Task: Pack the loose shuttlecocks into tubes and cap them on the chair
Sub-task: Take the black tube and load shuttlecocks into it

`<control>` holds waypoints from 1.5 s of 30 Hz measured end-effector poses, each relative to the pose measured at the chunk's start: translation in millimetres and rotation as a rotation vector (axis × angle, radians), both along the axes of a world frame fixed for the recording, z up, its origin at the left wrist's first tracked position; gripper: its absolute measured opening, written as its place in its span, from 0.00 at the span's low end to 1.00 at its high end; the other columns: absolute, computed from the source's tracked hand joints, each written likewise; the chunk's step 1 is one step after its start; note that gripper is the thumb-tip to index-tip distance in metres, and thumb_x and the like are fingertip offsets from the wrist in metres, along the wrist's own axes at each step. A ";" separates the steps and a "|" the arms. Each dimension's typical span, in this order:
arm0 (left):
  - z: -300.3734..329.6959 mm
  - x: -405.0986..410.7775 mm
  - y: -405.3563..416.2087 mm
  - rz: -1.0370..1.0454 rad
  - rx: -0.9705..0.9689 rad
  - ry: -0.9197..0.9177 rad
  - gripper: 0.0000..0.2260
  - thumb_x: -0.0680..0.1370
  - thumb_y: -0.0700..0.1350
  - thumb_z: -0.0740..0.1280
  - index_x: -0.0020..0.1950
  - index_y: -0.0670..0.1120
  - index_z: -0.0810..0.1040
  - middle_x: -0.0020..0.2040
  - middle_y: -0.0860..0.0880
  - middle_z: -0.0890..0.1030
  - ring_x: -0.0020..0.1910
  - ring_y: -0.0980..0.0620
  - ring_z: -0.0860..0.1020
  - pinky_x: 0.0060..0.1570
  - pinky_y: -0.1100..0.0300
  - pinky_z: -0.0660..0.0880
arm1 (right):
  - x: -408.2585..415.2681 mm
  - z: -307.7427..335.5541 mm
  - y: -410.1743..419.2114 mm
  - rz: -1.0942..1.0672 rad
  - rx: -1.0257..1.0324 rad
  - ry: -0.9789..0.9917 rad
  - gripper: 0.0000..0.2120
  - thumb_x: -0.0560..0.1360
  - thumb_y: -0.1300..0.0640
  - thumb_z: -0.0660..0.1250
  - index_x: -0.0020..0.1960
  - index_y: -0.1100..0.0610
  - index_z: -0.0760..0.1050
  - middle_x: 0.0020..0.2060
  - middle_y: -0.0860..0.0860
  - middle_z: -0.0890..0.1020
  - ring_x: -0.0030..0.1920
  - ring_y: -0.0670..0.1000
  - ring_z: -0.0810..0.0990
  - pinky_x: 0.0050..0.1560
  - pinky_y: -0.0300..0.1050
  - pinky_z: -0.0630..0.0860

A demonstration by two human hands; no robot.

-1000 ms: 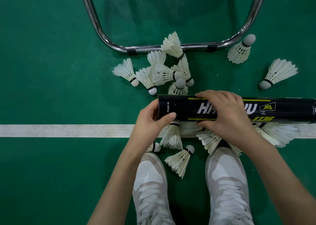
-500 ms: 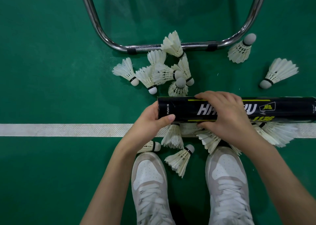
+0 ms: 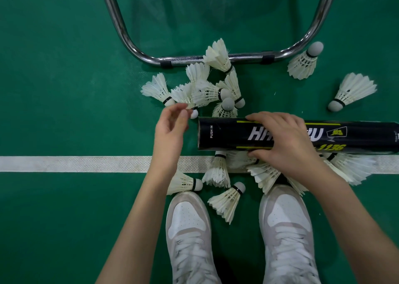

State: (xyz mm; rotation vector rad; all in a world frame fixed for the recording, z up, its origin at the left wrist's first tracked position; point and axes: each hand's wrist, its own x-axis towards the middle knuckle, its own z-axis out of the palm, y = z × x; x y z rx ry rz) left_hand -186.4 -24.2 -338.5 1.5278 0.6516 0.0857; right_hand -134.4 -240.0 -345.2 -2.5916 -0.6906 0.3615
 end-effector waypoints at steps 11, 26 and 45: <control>-25.1 54.0 1.9 -0.016 -0.008 0.179 0.17 0.81 0.38 0.56 0.71 0.45 0.65 0.68 0.47 0.70 0.65 0.51 0.70 0.65 0.55 0.69 | 8.5 2.6 -8.2 -0.037 -0.046 0.015 0.35 0.64 0.48 0.76 0.68 0.46 0.65 0.64 0.46 0.73 0.65 0.52 0.66 0.64 0.47 0.54; -35.3 49.6 -11.7 -0.014 0.042 0.172 0.14 0.76 0.41 0.69 0.60 0.39 0.75 0.50 0.48 0.78 0.51 0.53 0.76 0.51 0.66 0.72 | 7.1 2.0 -9.0 -0.031 -0.044 0.024 0.35 0.64 0.49 0.76 0.68 0.46 0.66 0.64 0.47 0.73 0.65 0.52 0.66 0.64 0.47 0.54; -0.3 -5.7 10.7 0.275 0.225 0.043 0.04 0.77 0.44 0.66 0.42 0.49 0.75 0.35 0.50 0.75 0.34 0.57 0.70 0.33 0.72 0.66 | 5.7 2.8 -10.8 -0.048 -0.041 0.024 0.36 0.64 0.48 0.76 0.68 0.46 0.66 0.64 0.48 0.73 0.65 0.52 0.66 0.65 0.48 0.54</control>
